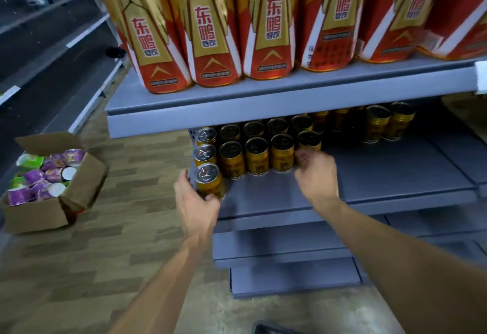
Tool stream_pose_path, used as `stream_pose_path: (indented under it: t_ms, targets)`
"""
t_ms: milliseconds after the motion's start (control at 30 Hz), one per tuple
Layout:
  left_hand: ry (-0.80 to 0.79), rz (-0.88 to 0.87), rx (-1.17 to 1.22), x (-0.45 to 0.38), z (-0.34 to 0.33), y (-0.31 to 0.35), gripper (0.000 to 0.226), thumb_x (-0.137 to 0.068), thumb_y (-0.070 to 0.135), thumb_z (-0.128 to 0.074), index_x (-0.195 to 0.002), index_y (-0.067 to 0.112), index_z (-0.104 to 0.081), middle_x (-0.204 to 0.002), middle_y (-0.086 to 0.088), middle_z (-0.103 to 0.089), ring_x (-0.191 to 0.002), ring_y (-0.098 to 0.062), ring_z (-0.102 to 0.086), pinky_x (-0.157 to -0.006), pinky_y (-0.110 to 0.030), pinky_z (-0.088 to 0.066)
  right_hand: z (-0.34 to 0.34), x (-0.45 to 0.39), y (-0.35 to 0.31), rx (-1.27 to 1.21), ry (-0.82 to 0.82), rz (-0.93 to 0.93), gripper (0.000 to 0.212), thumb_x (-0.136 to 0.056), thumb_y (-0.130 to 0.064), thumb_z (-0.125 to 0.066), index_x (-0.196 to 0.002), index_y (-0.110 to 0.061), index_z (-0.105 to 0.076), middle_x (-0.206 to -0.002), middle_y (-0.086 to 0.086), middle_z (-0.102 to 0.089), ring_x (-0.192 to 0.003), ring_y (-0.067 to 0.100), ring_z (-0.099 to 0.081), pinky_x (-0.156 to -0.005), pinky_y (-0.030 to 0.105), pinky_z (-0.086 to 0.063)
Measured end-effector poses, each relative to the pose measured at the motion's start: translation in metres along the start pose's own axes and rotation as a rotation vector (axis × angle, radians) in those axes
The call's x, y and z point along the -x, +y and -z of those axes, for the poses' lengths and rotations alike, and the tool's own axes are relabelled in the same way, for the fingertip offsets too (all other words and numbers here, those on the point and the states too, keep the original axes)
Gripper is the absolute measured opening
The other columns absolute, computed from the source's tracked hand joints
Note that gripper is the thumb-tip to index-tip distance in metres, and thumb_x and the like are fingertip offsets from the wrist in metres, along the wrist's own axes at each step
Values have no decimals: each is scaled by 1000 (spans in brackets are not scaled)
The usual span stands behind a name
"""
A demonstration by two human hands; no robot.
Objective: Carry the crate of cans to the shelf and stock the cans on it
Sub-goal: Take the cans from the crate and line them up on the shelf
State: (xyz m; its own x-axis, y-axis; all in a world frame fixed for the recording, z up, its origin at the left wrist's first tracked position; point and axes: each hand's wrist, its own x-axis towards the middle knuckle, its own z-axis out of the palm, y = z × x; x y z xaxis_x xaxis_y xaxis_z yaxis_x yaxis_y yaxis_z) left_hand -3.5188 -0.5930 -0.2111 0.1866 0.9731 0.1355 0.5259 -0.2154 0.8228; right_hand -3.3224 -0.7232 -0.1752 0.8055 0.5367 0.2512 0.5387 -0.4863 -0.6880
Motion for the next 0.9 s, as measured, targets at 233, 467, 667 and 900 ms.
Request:
stream_pose_path:
  t_ms: [233, 467, 667, 900]
  targets:
    - [-90, -53, -195, -17, 2, 36, 36, -76, 25, -79, -105, 20, -57, -93, 2, -66, -92, -26, -66, -75, -26, -45, 34, -43, 48, -15, 49, -25, 20, -70, 6, -55, -76, -10, -65, -85, 13, -68, -76, 35, -63, -60, 33, -47]
    - [-129, -62, -285, -10, -4, 56, 43, -80, 16, -76, -118, 10, -58, -97, 1, -63, -93, -18, -59, -79, -22, -39, 48, -41, 87, -72, -33, -12, 33, -75, 6, -58, -104, -5, -70, -103, 13, -70, -94, 33, -65, -81, 40, -55]
    - [-182, -49, -282, -10, 6, 46, 53, -74, 17, -78, -121, 18, -53, -99, 5, -59, -94, -18, -59, -79, -24, -42, 48, -39, 94, -30, -59, 55, 38, -76, 4, -57, -110, -7, -69, -110, 13, -66, -100, 33, -62, -83, 42, -53]
    - [-3, -420, -477, -5, -3, 52, 88, -72, 58, -48, -146, 13, -32, -149, -20, -32, -132, -35, -36, -102, -49, -40, 83, -106, 124, 458, -54, 192, 69, -73, -11, -68, -140, -18, -53, -151, 19, -38, -141, 42, -31, -111, 51, -35]
